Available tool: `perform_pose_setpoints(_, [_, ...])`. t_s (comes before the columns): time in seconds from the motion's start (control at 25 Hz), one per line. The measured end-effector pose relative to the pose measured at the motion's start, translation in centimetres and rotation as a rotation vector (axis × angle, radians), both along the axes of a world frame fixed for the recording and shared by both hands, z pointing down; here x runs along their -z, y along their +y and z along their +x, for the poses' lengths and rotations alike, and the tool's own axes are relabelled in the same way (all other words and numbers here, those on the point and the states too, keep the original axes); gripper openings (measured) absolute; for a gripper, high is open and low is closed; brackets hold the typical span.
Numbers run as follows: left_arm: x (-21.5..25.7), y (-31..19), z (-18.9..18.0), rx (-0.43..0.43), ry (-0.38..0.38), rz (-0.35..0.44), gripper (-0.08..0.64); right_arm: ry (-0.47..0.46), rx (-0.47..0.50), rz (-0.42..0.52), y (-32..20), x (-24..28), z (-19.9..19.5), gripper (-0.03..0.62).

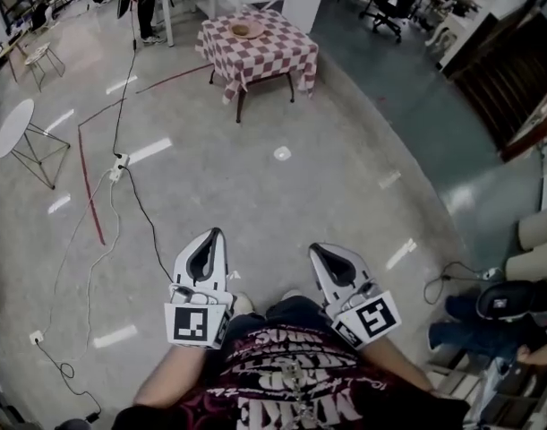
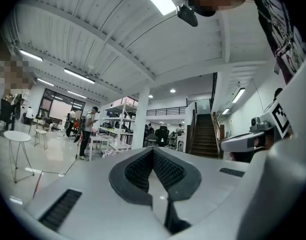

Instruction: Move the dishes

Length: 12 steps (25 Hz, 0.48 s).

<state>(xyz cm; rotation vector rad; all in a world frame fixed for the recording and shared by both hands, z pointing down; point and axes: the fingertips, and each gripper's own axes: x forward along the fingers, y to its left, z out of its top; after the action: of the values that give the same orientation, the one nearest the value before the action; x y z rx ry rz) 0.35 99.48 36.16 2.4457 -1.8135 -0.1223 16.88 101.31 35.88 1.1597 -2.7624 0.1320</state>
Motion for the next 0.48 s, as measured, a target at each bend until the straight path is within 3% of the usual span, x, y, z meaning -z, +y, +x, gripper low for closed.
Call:
perform_pose_setpoints(0.24, [0.2,-1.6,-2.5,0.021,0.058,-0.01,0.025,-0.008,-0.021,-0.05,-1.9,-0.6,-1.1,0.035])
perform_pose_setpoints(0.48, [0.0,-2.0,-4.1,0.059,0.027,-0.023,0.025,0.01,0.034,-0.014,-2.9,0.0,-4.0,0.035])
